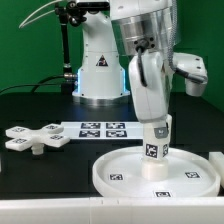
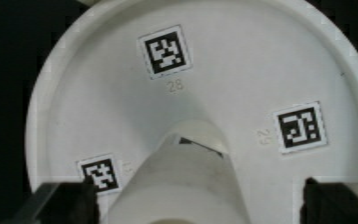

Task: Assemble round table

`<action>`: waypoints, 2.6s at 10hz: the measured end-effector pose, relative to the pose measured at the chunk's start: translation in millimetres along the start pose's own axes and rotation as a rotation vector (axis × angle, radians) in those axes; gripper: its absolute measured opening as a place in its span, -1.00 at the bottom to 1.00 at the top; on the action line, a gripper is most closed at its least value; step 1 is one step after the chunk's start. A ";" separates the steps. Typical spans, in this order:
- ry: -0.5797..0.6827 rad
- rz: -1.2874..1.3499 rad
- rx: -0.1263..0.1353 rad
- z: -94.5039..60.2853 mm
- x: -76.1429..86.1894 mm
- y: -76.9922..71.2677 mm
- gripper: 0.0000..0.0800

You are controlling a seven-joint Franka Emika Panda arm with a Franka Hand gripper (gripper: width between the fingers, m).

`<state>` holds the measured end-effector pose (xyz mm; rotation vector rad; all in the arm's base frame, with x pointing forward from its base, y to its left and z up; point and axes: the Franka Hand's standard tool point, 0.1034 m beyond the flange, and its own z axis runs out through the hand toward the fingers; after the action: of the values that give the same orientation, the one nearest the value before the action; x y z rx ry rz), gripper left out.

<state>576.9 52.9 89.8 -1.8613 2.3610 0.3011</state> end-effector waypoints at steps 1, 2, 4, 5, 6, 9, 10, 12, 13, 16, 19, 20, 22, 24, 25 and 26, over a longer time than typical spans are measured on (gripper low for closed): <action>-0.004 -0.056 -0.035 -0.4 -1.3 2.2 0.59; -0.006 -0.107 -0.036 0.3 -2.8 0.9 0.61; -0.010 -0.317 -0.037 1.1 -2.6 1.4 0.62; -0.010 -0.366 -0.037 1.5 -2.8 1.6 0.62; -0.012 -0.470 -0.038 2.0 -2.6 1.7 0.62; 0.009 -0.877 -0.092 -6.2 -1.4 -3.3 0.62; 0.019 -1.017 -0.091 -9.9 -2.7 -7.7 0.62; 0.016 -1.230 -0.097 -10.6 2.3 -9.5 0.62; 0.014 -1.282 -0.098 -10.4 1.8 -9.3 0.62; 0.003 -1.506 -0.103 -10.3 2.2 -9.3 0.62; 0.021 -1.840 -0.133 -11.9 -8.4 -9.8 0.62; 0.021 -1.979 -0.143 -12.0 -13.3 -9.9 0.62; 0.020 -2.134 -0.146 -10.8 -14.4 -9.9 0.62; 0.014 -2.247 -0.152 -11.0 -12.5 -10.4 0.62; 0.008 -2.320 -0.155 -10.9 -11.9 -10.6 0.62; 0.006 -2.377 -0.160 -10.7 -11.6 -10.5 0.62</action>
Offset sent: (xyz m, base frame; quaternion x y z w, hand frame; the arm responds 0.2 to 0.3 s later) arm 0.0000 0.0000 0.0000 0.0000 0.0000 -0.2571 0.9664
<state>590.1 59.1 101.9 -2.8649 -0.8613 0.0855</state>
